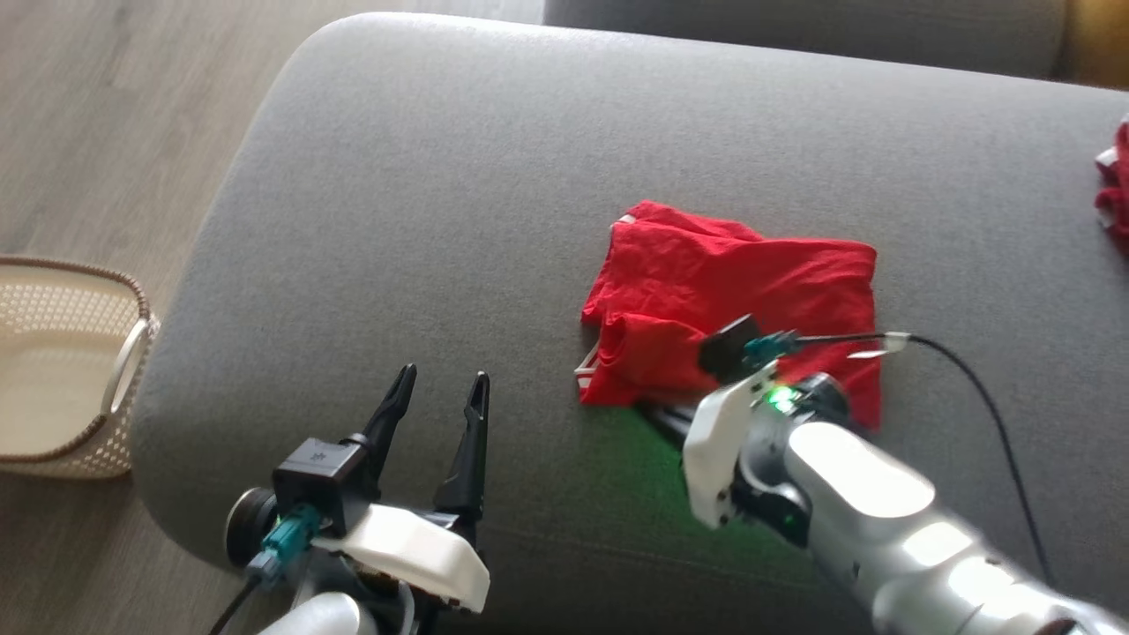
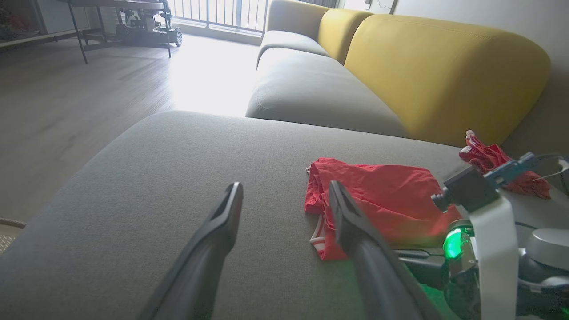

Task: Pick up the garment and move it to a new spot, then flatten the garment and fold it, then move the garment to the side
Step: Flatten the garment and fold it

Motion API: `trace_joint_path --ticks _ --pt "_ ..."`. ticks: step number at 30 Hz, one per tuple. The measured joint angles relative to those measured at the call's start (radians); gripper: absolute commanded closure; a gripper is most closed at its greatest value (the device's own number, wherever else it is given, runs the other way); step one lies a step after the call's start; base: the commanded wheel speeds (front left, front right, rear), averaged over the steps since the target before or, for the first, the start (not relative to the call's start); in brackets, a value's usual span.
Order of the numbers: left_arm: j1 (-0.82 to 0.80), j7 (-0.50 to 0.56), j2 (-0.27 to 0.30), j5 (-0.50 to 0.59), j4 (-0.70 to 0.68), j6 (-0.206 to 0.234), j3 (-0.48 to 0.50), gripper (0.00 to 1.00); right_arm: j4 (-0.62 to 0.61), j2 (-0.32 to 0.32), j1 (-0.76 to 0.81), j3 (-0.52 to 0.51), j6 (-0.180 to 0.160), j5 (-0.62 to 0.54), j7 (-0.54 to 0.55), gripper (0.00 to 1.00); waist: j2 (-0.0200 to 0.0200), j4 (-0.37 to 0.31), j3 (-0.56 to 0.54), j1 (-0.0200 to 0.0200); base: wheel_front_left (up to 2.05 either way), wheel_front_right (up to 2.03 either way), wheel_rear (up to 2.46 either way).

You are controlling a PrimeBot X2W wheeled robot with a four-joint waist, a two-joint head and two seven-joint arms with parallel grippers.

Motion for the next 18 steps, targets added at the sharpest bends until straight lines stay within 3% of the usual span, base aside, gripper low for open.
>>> trace_joint_path --ticks 5,11,18 --pt "0.000 0.000 0.002 0.000 -0.001 0.001 0.000 0.00 -0.111 -0.034 0.028 0.081 0.000 0.092 0.054 1.00 0.0000 -0.020 -0.015 0.0000 0.00 0.00 0.00" --pt "0.026 0.000 0.006 0.000 -0.004 0.008 0.000 0.00 -0.159 -0.083 0.027 0.112 0.000 0.098 -0.039 1.00 0.0000 -0.042 -0.040 0.0000 0.00 0.00 0.00" --pt "0.035 0.002 0.008 0.000 -0.014 0.007 -0.004 0.00 0.022 -0.087 -0.023 0.064 0.000 -0.028 -0.212 1.00 0.0000 -0.034 -0.048 0.0000 0.00 0.00 0.00"
